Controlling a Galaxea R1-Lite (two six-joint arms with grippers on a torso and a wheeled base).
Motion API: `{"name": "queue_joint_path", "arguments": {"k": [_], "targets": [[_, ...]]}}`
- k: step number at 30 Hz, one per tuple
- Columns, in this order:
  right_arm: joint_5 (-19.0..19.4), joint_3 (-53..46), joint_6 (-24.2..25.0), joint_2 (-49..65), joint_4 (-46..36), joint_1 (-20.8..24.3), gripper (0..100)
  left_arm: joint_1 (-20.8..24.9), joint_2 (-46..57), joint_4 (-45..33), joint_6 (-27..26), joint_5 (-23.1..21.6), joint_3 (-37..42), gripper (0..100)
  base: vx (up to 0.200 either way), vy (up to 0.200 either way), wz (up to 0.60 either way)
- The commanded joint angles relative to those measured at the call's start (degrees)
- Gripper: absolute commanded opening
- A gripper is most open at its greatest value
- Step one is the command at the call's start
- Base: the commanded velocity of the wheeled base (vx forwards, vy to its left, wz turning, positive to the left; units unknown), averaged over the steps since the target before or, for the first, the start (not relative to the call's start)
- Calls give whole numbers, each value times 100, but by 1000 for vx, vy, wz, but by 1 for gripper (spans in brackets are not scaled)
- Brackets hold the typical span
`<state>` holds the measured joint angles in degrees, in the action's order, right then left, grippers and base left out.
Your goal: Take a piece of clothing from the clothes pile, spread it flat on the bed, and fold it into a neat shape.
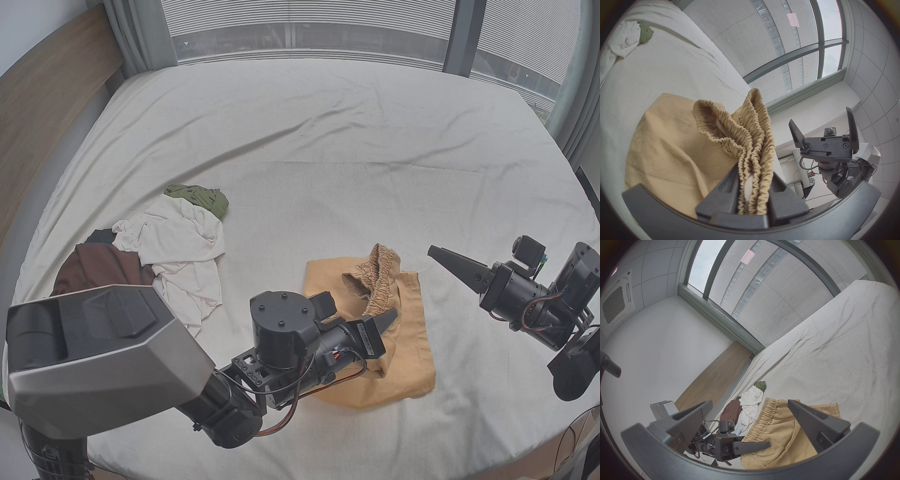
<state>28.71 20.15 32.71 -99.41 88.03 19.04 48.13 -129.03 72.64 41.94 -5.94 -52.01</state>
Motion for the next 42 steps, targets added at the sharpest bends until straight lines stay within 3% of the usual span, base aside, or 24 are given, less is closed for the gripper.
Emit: {"name": "queue_joint_path", "arguments": {"k": [1, 13, 14, 30, 42], "targets": [[3, -2, -1, 27, 4, 3, 100, 4, -114, 4, -10, 5, -47, 0, 0, 0, 0], [3, -2, -1, 36, 4, 3, 100, -32, -167, 22, -142, 5, -55, 0, 0, 0, 0], [3, -2, -1, 36, 4, 3, 100, -32, -167, 22, -159, -4, -55, 100, 0, 0, 0], [3, -29, -1, 27, -5, 3, 100, -40, -53, 13, -230, 207, 59, 100, 0, 0, 0], [-14, -108, -1, 10, -40, 73, 100, -691, 1072, 13, -660, 189, 1087, 100, 0, 0, 0]]}}
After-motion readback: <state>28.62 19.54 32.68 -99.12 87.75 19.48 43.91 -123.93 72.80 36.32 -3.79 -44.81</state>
